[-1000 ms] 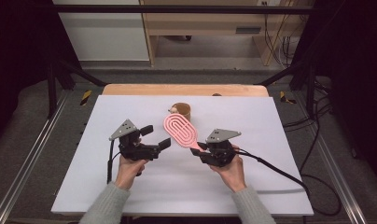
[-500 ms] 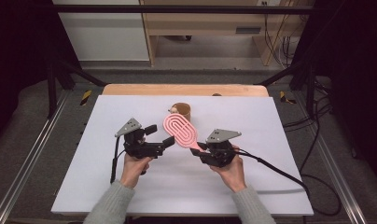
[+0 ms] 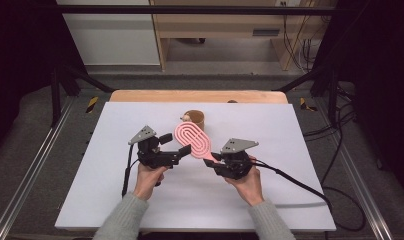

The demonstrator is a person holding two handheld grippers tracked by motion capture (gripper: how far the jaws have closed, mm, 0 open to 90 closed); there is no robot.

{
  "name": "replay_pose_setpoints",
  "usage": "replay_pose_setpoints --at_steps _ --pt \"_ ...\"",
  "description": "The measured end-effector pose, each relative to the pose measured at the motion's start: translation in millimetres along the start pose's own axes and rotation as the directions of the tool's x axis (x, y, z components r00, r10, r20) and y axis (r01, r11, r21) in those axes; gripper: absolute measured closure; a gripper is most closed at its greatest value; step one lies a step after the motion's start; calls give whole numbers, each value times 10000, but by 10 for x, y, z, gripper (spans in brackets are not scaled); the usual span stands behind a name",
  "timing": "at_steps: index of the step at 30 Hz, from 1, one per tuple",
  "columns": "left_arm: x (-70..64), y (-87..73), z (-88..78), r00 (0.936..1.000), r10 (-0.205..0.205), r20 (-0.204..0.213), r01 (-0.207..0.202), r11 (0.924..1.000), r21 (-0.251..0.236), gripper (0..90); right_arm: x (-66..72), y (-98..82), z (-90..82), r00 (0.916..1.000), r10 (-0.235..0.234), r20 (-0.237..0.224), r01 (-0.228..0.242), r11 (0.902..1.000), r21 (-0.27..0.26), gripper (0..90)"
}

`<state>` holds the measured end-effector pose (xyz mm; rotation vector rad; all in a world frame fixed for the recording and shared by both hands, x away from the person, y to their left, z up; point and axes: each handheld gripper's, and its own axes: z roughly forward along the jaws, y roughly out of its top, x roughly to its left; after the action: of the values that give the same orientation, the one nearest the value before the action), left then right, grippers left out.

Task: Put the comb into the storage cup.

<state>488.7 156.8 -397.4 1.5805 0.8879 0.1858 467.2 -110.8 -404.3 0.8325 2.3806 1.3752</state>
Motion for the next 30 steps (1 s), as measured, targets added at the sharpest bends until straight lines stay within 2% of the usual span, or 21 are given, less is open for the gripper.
replay_pose_setpoints --at_steps 8,23,30 --pt "-19 -11 77 9996 -269 109 268 9996 58 57 14 4 9 10000 -80 -3 80 10000 40 701" --pt "-38 -32 132 9968 -686 414 685 9976 60 318 19 5 5 9999 -115 -37 114 9999 -93 701" --pt "-40 -36 152 9939 -1007 447 1005 9949 61 374 20 3 5 9999 -136 -25 135 9998 -121 701"
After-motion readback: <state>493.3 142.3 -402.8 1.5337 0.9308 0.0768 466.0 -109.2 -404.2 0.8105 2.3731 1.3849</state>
